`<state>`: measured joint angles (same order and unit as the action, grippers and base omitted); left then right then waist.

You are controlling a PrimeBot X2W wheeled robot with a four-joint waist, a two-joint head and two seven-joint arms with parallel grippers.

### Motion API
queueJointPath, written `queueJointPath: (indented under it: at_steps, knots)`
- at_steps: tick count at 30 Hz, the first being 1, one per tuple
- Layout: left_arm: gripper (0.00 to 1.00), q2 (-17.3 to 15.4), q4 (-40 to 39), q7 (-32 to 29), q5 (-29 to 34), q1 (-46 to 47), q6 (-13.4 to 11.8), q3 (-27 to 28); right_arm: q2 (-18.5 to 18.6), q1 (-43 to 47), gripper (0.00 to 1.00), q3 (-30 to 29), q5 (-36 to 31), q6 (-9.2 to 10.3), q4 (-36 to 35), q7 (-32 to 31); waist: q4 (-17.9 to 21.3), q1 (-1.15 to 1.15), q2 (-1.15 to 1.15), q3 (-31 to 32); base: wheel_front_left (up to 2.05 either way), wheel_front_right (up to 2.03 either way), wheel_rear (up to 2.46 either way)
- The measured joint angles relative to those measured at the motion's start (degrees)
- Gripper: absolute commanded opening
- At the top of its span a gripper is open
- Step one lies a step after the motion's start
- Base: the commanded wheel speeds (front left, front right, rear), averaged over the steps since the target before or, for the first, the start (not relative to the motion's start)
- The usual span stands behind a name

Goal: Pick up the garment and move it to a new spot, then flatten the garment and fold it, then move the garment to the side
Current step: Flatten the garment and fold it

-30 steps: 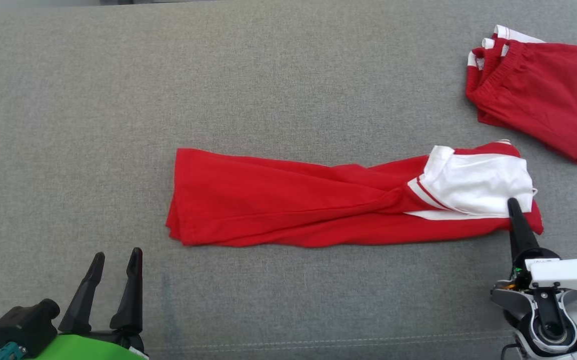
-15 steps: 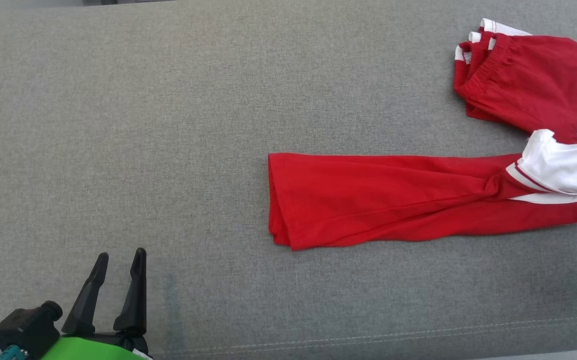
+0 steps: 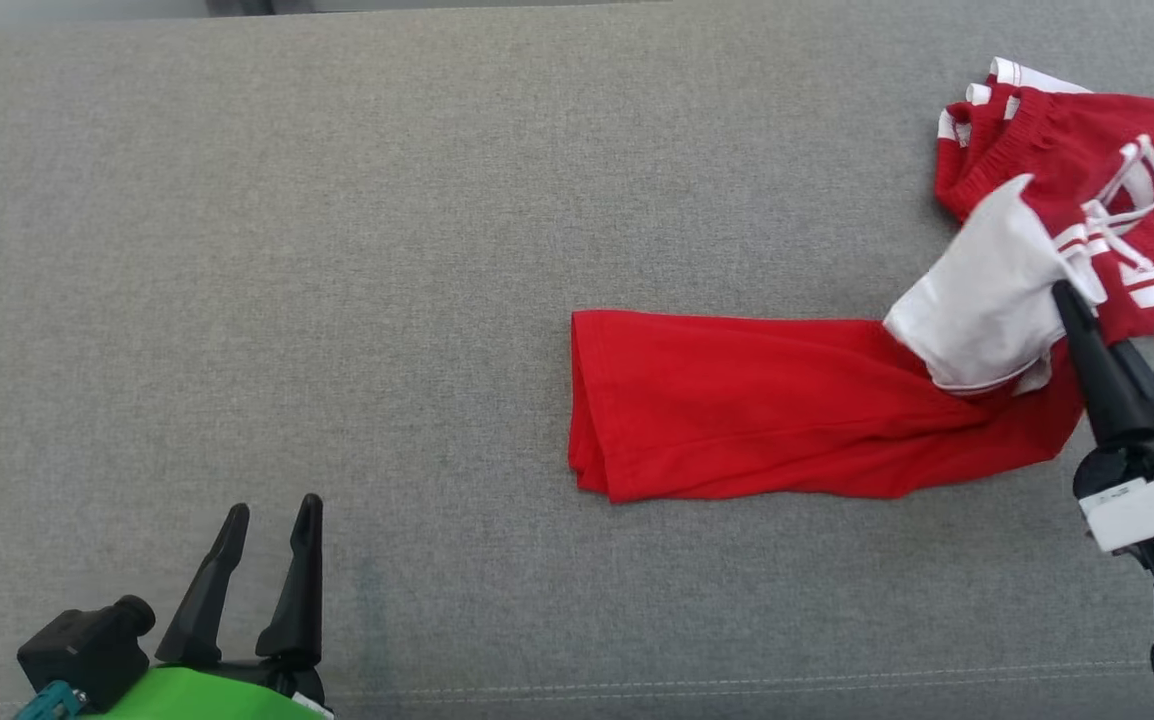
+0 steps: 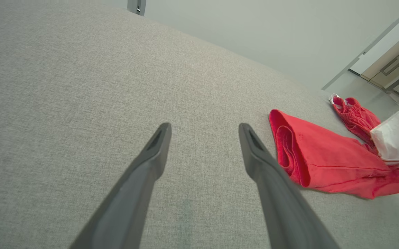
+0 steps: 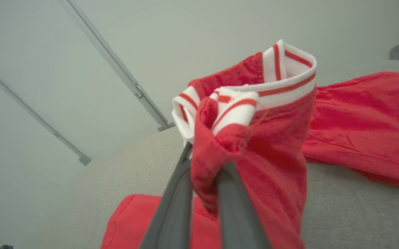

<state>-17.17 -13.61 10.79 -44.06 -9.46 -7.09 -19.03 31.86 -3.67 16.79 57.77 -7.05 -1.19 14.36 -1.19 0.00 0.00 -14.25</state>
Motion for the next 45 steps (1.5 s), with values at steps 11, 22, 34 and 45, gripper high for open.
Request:
queueJointPath:
  at_steps: [11,22,34,45]
  knots:
    - [1.00,1.6,0.7,0.1,0.0,2.5,0.0,0.1,0.6,0.1,0.00,10.8,-7.3,0.00,-4.4,-4.8,-4.4,0.00,0.00,2.0,0.00,0.00,0.00]
    - [1.00,2.9,2.3,0.1,0.0,4.0,0.4,-1.9,-0.1,-0.6,0.00,16.3,-13.4,2.15,-3.2,-10.3,-10.2,0.00,0.00,3.0,0.00,0.00,0.00]
    - [1.00,4.0,4.0,0.2,-0.1,5.1,0.9,-2.9,-2.6,-3.0,0.39,20.2,-15.1,3.55,-0.3,-15.2,-15.3,0.00,0.00,3.3,0.00,0.00,0.00]
    - [1.00,4.3,5.1,0.7,-0.1,5.1,0.9,-1.8,-3.2,-6.1,1.00,24.6,-20.4,3.27,0.1,-17.7,-15.2,0.00,0.00,4.0,0.00,0.00,0.00]
